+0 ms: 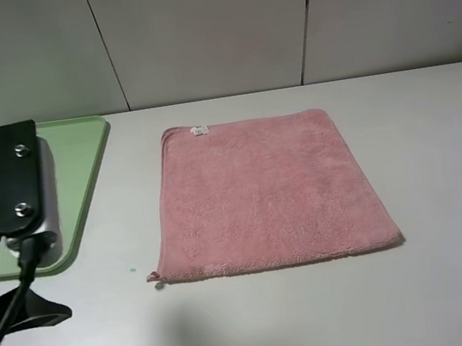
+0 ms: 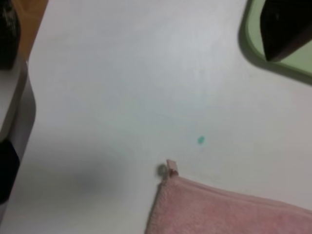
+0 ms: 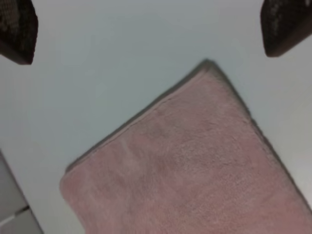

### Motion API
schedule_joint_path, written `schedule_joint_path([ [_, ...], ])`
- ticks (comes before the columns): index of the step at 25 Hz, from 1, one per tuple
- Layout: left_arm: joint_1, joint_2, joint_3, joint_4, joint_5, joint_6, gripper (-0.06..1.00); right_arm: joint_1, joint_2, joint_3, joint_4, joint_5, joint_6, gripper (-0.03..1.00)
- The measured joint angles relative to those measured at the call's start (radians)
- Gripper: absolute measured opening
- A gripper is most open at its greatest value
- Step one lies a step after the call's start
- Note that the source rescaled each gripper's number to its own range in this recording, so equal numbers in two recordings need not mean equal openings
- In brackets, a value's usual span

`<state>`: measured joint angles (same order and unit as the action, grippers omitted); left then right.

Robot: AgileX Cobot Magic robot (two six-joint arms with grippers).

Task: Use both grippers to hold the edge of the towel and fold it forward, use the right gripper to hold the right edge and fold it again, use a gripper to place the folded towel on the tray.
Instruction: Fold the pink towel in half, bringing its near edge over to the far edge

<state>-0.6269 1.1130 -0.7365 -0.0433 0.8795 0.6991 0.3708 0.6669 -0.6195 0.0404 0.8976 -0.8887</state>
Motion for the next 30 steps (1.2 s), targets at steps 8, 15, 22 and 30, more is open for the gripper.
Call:
schedule_joint_path([
  [8,0.0,0.124,0.0,0.003,-0.086,0.121,0.98,0.0,0.15,0.0,-0.03,-0.019,-0.119,1.0],
  [15,0.0,0.192,0.0,0.005,-0.204,0.26,0.98,0.0,0.283,0.01,-0.056,-0.079,-0.134,1.0],
  [22,0.0,0.293,0.0,0.005,-0.277,0.278,0.98,0.0,0.392,0.022,-0.067,-0.159,-0.136,1.0],
  [30,0.0,0.426,0.0,0.008,-0.374,0.312,0.98,0.0,0.523,0.025,-0.076,-0.229,-0.138,1.0],
])
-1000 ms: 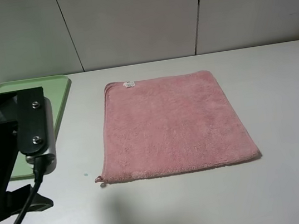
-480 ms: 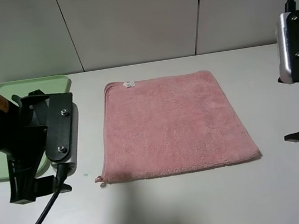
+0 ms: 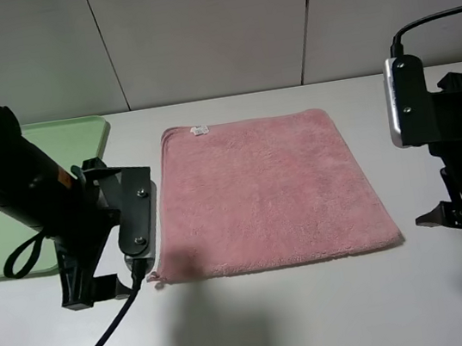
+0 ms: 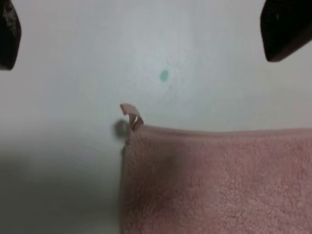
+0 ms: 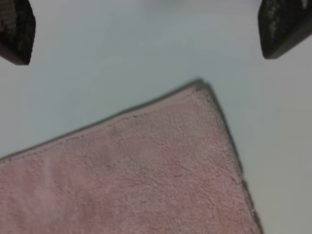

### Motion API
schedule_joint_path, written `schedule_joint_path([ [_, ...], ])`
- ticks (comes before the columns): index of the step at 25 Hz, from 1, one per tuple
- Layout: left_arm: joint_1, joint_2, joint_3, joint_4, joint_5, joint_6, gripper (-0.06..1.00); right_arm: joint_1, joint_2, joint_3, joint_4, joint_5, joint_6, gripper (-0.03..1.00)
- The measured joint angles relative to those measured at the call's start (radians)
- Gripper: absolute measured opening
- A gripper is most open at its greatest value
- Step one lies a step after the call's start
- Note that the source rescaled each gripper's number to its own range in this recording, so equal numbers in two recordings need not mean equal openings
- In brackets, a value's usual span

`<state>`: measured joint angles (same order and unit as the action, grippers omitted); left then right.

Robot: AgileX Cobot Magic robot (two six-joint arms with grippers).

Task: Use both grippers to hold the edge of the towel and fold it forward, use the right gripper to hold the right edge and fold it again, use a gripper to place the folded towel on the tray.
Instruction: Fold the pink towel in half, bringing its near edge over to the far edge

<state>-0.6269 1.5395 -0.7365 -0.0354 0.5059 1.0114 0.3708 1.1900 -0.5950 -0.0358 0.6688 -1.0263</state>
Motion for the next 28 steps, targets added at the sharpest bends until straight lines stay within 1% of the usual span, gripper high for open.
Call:
schedule_joint_path([
  [7,0.0,0.085,0.0,0.0,-0.103,0.044,0.98,0.0,0.09,0.0,-0.006,-0.034,0.0,1.0],
  [13,0.0,0.157,0.0,0.0,-0.137,0.128,0.98,0.0,0.121,0.0,-0.011,-0.056,0.0,1.0],
  [16,-0.009,0.191,-0.001,0.0,-0.169,0.148,0.98,0.0,0.127,0.0,-0.013,-0.061,0.0,1.0],
  [23,-0.074,0.233,-0.001,0.015,-0.268,0.157,0.98,0.0,0.13,0.0,-0.014,-0.074,-0.002,1.0],
  [28,-0.088,0.233,-0.001,0.015,-0.309,0.159,0.97,0.0,0.13,0.0,-0.014,-0.077,-0.002,1.0],
])
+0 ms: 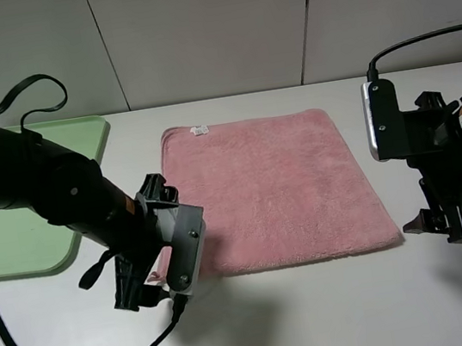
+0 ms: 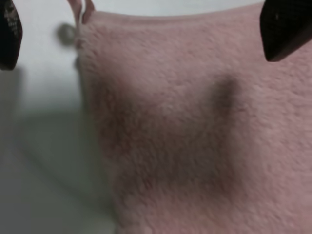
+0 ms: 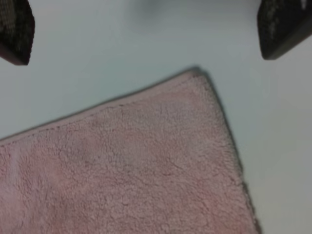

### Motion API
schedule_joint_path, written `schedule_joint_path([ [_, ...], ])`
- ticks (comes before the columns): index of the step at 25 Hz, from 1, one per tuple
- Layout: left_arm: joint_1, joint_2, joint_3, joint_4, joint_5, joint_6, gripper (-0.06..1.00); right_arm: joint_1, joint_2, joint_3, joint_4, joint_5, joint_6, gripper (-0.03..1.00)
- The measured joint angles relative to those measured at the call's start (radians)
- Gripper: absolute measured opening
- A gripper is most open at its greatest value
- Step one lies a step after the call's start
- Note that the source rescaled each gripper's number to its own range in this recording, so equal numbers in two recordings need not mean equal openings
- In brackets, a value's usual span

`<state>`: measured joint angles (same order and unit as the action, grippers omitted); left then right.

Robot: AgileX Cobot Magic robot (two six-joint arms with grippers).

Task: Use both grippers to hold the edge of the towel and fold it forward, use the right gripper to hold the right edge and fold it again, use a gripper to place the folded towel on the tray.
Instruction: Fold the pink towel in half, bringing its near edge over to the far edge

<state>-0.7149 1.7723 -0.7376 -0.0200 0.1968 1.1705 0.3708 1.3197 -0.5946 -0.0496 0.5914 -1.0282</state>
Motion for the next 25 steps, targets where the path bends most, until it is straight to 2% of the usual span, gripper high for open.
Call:
schedule_joint_path([
  [25,0.0,0.082,-0.006,0.0,-0.078,0.0,0.96,0.0,0.029,0.0,0.001,-0.005,0.0,1.0],
])
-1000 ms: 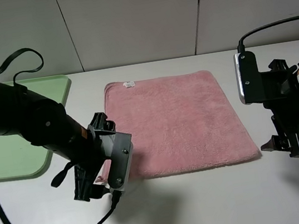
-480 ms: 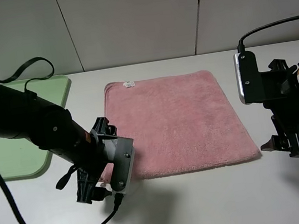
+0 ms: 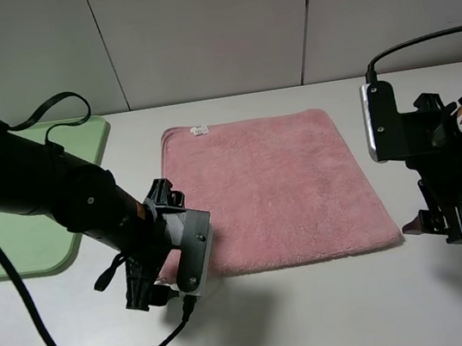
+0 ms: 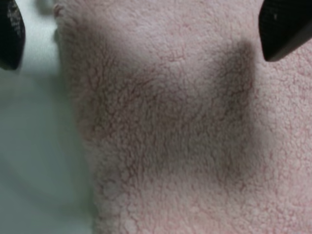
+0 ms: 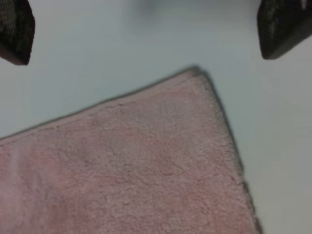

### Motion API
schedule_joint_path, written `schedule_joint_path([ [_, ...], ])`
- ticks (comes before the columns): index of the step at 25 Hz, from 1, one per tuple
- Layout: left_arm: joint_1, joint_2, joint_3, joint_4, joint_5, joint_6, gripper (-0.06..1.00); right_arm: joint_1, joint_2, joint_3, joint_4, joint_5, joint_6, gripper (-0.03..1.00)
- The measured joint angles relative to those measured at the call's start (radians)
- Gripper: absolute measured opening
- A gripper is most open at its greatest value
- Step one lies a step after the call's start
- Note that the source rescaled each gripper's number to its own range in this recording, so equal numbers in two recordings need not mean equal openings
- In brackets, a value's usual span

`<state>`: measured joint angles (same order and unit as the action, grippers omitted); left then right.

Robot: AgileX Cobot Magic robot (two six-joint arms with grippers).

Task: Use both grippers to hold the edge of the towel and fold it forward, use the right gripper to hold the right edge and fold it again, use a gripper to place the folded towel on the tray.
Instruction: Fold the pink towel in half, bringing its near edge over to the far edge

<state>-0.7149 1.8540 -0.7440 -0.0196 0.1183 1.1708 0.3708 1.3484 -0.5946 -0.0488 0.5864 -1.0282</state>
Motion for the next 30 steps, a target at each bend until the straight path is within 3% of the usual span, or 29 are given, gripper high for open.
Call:
schedule_joint_path([
  [30,0.0,0.0,0.0,-0.001,-0.004,-0.007,0.96,0.006,0.36,-0.001,0.06,-0.191,0.0,1.0],
])
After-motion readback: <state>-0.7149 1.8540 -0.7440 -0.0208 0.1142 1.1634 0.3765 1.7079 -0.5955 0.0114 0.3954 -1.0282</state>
